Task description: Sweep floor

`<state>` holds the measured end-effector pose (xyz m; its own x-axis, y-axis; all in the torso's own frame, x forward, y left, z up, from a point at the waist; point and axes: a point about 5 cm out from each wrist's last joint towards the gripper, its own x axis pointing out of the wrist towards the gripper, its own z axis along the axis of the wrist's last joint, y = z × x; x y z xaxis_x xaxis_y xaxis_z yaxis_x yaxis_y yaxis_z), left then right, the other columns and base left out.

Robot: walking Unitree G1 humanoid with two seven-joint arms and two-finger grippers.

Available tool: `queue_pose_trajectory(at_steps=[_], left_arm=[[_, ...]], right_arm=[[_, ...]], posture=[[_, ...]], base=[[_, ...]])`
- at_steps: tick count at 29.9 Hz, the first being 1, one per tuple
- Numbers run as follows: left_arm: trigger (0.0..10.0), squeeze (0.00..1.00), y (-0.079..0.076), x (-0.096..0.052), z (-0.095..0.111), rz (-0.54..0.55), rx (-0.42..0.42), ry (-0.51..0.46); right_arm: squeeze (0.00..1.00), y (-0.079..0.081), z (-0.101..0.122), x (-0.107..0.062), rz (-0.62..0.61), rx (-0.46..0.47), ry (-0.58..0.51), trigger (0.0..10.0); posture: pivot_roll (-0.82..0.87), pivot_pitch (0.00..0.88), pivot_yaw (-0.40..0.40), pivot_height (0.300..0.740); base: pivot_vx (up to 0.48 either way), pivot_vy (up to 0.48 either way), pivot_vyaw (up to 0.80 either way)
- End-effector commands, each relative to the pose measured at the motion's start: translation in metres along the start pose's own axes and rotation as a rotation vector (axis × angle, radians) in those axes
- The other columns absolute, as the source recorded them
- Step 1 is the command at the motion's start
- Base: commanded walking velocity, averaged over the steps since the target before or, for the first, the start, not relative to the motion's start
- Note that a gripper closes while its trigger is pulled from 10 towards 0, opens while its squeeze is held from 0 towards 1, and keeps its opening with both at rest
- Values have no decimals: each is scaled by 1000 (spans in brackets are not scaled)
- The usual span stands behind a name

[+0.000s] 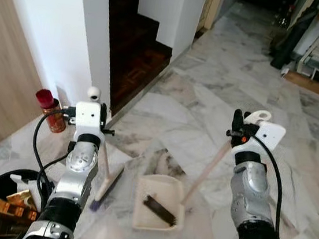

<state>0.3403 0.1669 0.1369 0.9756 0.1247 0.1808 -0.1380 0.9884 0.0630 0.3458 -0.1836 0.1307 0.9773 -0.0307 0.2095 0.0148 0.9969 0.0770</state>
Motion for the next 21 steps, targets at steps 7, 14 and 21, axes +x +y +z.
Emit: queue_pose_trajectory(at_steps=[7,14,21], left_arm=[[10000,0,6,-3,-6,5,23,-12],[10000,0,10,-5,-13,7,15,2],[10000,0,17,-8,-23,6,-2,24]], right_arm=[[0,-6,-2,1,-10,-63,-29,10000],[0,-4,-17,-5,-7,-90,13,10000],[0,-10,-31,-11,-35,-96,87,10000]], posture=[[31,20,-72,740],[33,26,-71,740],[43,37,-76,740]], base=[[0,0,0],[0,0,0],[0,0,0]])
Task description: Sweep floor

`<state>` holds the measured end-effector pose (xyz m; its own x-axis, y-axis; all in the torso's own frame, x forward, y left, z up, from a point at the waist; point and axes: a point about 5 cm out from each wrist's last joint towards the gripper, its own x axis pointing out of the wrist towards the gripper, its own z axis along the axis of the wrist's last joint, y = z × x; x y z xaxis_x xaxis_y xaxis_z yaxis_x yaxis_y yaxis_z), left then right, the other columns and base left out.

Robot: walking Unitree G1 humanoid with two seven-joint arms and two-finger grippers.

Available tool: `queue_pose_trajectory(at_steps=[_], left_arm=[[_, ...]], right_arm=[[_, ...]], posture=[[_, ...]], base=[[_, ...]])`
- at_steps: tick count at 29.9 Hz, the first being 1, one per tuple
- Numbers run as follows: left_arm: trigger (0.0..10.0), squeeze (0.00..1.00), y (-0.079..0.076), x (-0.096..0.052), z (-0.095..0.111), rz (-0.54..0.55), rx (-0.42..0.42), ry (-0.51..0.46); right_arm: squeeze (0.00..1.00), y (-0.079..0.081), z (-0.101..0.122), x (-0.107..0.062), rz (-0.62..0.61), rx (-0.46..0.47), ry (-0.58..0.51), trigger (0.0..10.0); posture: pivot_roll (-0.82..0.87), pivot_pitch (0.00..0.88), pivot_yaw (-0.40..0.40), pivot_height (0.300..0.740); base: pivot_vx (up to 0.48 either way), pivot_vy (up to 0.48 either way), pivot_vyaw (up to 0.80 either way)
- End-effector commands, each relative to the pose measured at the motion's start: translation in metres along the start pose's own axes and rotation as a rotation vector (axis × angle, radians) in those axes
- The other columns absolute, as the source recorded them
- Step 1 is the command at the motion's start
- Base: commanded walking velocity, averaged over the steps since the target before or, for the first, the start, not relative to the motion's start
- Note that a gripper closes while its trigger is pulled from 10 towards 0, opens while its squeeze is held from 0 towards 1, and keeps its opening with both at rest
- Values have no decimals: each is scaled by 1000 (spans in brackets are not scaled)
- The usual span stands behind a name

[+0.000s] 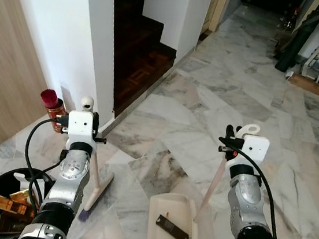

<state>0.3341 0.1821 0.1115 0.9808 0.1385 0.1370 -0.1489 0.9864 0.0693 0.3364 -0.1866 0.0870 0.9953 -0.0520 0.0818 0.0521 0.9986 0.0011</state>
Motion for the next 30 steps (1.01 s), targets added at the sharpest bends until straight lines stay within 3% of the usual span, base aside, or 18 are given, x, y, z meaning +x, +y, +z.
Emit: queue_pose_trajectory(at_steps=[1,11,21,30], left_arm=[[10000,0,4,1,0,-1,-18,-13],[10000,0,13,-5,-17,11,-28,35],[10000,0,13,-7,-23,-3,-32,51],[10000,0,11,-5,-21,-12,-39,39]], right_arm=[[0,-6,8,5,-20,-15,-33,10000],[0,-19,-3,-4,-113,-55,-24,10000],[0,-19,-7,-6,-148,-67,-10,10000],[0,-23,-22,-14,-195,0,74,10000]], posture=[[42,40,-77,740],[44,49,-74,740],[49,49,-72,740],[58,47,-71,740]], base=[[0,0,0],[0,0,0],[0,0,0],[0,0,0]])
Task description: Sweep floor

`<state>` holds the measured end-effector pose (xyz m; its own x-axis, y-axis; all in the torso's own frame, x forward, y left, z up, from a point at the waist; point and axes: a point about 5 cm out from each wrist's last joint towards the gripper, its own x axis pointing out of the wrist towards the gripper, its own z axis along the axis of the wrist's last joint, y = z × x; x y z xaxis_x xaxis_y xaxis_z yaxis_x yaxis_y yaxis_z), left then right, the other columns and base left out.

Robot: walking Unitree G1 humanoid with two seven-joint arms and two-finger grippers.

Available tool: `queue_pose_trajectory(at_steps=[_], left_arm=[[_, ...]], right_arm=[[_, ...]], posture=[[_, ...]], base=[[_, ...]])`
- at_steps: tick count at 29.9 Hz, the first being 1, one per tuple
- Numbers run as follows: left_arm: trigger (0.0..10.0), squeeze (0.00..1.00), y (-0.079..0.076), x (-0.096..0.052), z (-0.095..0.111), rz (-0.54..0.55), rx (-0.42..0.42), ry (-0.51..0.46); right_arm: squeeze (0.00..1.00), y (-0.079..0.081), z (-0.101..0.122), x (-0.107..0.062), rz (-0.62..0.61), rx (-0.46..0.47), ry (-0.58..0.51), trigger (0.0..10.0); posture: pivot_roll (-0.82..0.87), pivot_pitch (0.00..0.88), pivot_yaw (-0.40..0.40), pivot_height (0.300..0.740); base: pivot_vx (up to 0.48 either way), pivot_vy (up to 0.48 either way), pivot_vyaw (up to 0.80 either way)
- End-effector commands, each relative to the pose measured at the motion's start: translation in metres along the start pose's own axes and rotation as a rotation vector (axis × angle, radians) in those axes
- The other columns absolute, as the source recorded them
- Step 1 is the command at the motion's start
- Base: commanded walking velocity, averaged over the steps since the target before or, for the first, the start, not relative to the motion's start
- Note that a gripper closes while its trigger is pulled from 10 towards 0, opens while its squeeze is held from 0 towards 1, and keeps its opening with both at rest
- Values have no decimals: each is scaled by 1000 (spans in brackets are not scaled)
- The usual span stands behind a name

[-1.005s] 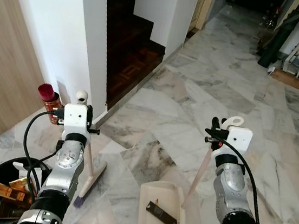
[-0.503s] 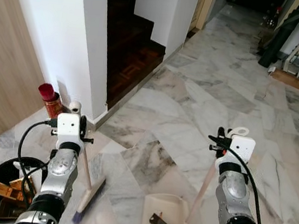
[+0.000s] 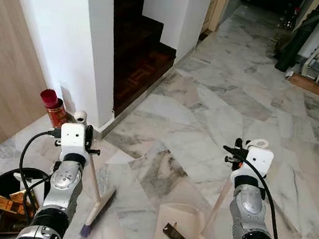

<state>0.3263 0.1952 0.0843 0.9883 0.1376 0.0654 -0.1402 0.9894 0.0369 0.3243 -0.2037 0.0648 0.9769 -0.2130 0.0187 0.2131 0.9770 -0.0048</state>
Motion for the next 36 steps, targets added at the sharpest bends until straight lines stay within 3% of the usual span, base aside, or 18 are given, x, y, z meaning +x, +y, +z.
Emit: queue_pose_trajectory(at_steps=[1,12,17,30,36], left_arm=[[10000,0,-1,4,6,-8,-6,-33],[10000,0,-5,3,2,-60,-12,-9],[10000,0,-15,3,3,-121,-26,-6],[10000,0,-15,3,5,-139,-30,-13],[10000,0,-11,-5,-10,-127,-37,42]], right_arm=[[0,-6,-2,0,-38,17,17,10000],[0,-8,-10,-6,-52,9,35,10000],[0,-8,-15,-11,-57,-6,44,10000],[0,-6,-27,-23,-66,-20,77,10000],[0,-7,-33,-28,-76,-18,98,10000]], posture=[[58,47,-71,740],[63,55,-63,740],[70,59,-60,740],[76,62,-56,740],[74,64,-55,740]], base=[[0,0,0],[0,0,0],[0,0,0],[0,0,0],[0,0,0]])
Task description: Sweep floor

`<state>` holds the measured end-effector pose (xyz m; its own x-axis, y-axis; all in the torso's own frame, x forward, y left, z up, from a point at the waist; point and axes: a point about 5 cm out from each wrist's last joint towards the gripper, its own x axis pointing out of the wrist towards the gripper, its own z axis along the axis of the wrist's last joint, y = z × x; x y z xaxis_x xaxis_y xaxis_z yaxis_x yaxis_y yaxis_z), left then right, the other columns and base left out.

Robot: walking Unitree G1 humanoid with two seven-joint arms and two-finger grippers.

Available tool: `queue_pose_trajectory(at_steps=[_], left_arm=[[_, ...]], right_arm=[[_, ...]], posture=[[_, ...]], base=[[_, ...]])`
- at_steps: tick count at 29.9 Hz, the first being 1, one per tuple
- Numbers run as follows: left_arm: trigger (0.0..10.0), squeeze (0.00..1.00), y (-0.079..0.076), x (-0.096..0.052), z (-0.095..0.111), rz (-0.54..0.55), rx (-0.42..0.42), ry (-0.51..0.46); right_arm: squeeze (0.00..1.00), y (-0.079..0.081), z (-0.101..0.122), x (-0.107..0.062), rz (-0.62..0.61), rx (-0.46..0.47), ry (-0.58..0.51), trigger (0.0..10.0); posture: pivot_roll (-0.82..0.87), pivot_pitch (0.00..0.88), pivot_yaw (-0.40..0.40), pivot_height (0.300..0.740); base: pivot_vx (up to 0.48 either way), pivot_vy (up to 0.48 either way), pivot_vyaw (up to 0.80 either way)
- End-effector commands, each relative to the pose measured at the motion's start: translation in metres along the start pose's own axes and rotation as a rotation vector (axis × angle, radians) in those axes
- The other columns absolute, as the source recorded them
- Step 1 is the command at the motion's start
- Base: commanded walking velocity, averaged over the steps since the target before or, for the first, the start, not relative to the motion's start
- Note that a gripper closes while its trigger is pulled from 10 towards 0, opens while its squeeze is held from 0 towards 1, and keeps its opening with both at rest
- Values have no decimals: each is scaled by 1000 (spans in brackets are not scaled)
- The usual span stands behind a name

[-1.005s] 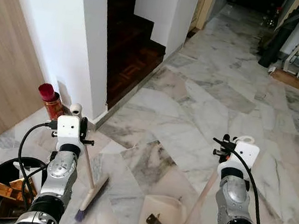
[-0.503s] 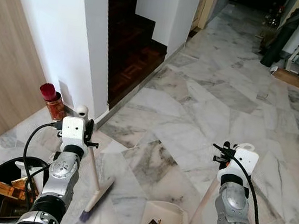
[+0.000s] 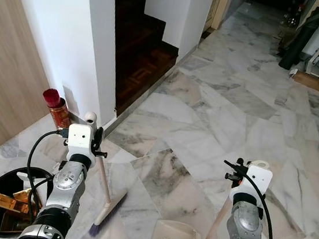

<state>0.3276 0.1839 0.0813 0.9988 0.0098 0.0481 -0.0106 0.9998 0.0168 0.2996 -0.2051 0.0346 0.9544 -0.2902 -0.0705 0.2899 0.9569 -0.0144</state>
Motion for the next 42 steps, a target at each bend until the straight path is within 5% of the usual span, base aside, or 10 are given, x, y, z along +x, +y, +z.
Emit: queue_pose_trajectory(at_steps=[1,23,42], left_arm=[[10000,0,0,-4,-7,2,-11,28],[10000,0,7,-38,-55,12,-49,238],[10000,0,7,-39,-58,12,-41,243]], right_arm=[[0,0,-4,-3,3,-11,8,10000],[0,-2,-14,-12,-4,5,27,10000],[0,-1,-16,-12,7,19,54,10000]], posture=[[74,64,-55,740],[73,69,-64,740],[71,65,-62,740]], base=[[0,0,0],[0,0,0],[0,0,0]])
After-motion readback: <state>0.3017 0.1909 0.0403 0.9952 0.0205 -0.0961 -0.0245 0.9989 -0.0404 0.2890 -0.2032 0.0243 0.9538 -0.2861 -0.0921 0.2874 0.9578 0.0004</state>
